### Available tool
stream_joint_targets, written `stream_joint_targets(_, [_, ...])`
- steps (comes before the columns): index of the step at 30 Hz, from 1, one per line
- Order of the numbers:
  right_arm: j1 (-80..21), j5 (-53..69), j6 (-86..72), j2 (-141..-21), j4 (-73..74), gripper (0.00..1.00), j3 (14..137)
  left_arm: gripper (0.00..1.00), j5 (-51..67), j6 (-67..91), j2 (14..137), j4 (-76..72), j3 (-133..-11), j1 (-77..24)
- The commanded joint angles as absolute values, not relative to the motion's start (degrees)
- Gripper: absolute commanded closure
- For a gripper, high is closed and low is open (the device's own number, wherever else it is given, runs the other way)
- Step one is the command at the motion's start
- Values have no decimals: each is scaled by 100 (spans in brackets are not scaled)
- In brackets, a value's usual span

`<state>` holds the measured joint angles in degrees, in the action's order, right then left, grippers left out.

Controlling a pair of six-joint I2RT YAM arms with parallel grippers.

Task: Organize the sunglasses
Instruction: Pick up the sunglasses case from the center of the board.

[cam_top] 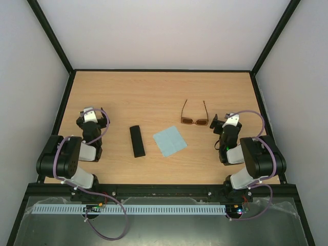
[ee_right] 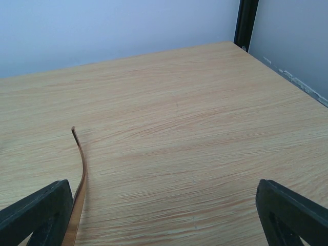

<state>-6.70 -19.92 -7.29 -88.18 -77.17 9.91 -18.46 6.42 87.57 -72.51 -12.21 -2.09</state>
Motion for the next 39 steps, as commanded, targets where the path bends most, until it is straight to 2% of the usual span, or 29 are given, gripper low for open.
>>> stream_joint_targets(1, [-636, -2037, -751, -8798, -7764, 2, 1092, 1, -1870, 606, 8786, -7461, -1317, -228])
stream_joint_targets(20, [-637, -2073, -751, -8775, -7896, 1, 983, 1, -1872, 608, 8782, -7453, -1312, -229])
stream_joint_targets(23, [-796, -2399, -660, -8380, -8323, 1, 636, 1, -2021, 575, 8568, -7233, -1347, -320])
stream_joint_targets(25, [-1029, -2498, -421, -7685, -7748, 2, 732, 1, -2585, 428, 8306, -6735, -1605, -566])
stream_joint_targets(27, [-1241, -2594, -431, -7027, -6639, 1, 1074, 1, -2912, 404, 7819, -5544, -2163, -729])
stream_joint_targets(31, [-1302, -2373, -1780, -5844, -4086, 1, 2094, 1, -2429, 815, 6504, -3758, -3103, -795])
stream_joint_targets(36, [-1302, -459, -2704, -5482, -740, 1, 4178, 0, -2533, 2246, 5409, -1849, -4409, -901])
stream_joint_targets(39, [-1301, 374, -2968, -5296, -478, 1, 4671, 0, -2174, 2768, 5079, -770, -5209, -936])
